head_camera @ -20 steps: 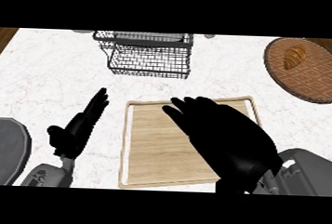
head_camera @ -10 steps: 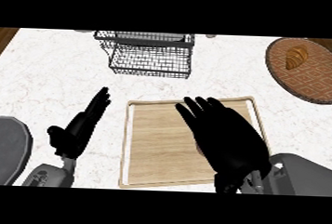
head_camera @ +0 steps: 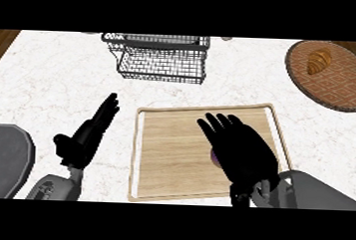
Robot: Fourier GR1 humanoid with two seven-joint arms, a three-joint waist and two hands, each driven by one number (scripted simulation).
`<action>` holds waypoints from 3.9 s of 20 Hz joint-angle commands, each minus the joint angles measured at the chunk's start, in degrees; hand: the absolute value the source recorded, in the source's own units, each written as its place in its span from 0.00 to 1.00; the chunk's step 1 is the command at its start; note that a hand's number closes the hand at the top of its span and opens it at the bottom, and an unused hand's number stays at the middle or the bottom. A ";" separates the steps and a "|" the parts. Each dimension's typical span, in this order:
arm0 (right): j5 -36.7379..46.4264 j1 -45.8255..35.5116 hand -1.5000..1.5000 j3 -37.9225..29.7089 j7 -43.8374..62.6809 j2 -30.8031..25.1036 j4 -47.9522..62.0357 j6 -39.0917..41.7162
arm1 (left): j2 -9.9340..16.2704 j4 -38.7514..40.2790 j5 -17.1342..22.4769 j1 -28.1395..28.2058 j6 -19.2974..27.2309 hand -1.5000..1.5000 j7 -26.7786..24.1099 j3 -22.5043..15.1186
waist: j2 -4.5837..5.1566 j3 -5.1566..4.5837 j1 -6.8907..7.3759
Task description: Pick the can from the tray and place it in the tiered basket
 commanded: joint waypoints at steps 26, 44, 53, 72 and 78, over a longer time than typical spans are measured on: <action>25.35 13.08 1.00 -9.98 -25.12 12.88 16.26 -5.53 | -3.50 -3.96 -4.91 2.30 -4.32 0.50 2.49 3.75 | 0.06 0.05 0.50; 30.74 13.67 1.00 -36.33 -32.77 1.67 26.75 -11.35 | -5.17 -0.95 -6.76 0.79 -6.02 0.50 0.85 6.26 | 0.93 0.16 0.21; 15.83 4.27 1.00 -50.01 -41.09 9.65 27.96 -19.56 | -4.46 -0.52 -6.30 0.10 -6.51 0.50 1.32 7.75 | 0.13 0.06 0.44; 15.49 -40.83 1.00 -52.96 -24.81 16.51 53.36 -17.20 | -7.36 2.09 -9.33 -2.45 -5.41 0.50 1.32 6.94 | 0.58 -0.05 1.96; 18.04 -48.80 1.00 -52.86 -27.03 21.74 66.75 -24.46 | -6.65 0.10 -8.84 -0.08 -7.42 0.50 0.40 6.54 | 0.81 -0.07 2.82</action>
